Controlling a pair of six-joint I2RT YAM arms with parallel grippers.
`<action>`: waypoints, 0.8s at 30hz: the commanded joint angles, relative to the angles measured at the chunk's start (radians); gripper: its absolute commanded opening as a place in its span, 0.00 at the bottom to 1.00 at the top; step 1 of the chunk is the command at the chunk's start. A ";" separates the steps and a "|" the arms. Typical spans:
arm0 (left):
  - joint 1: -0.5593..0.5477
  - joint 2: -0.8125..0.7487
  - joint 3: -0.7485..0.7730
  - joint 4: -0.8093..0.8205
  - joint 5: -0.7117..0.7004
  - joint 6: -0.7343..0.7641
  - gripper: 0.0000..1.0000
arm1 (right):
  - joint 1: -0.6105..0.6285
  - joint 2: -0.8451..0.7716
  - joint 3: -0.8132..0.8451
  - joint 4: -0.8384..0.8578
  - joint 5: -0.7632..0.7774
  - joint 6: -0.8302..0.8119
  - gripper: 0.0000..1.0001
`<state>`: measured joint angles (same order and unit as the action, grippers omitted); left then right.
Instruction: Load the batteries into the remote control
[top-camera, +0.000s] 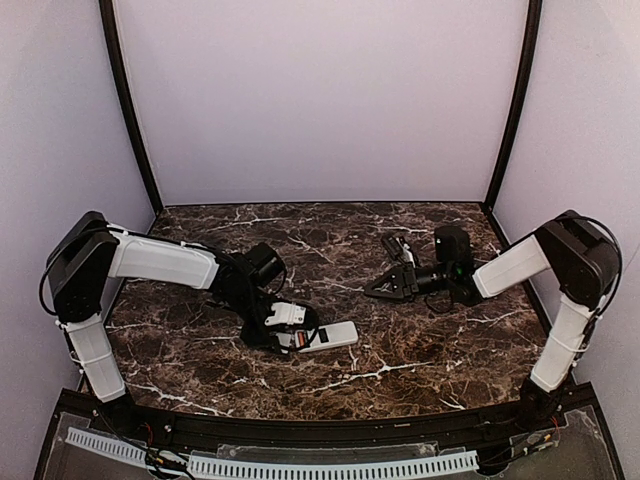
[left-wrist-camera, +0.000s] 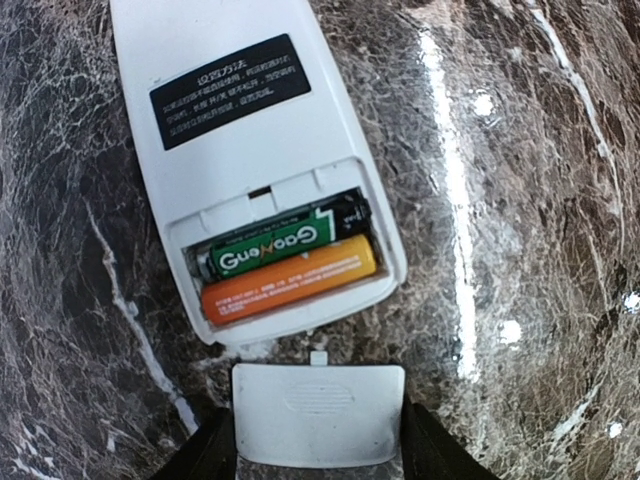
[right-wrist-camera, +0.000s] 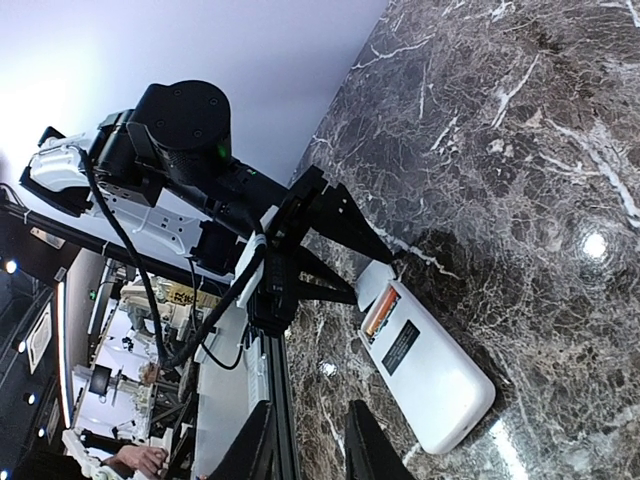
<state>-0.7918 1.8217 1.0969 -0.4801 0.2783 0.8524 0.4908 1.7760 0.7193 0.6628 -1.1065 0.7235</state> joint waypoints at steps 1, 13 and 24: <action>0.003 -0.046 -0.030 -0.017 0.013 -0.056 0.53 | 0.020 0.051 -0.028 0.213 -0.034 0.157 0.19; 0.002 -0.174 -0.117 0.132 0.053 -0.243 0.48 | 0.103 0.135 -0.005 0.325 -0.013 0.284 0.00; -0.043 -0.128 -0.104 0.283 0.020 -0.471 0.50 | 0.150 0.211 0.073 0.307 -0.004 0.343 0.00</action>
<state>-0.8200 1.6810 0.9936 -0.2565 0.3058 0.4820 0.6216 1.9533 0.7547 0.9424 -1.1072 1.0348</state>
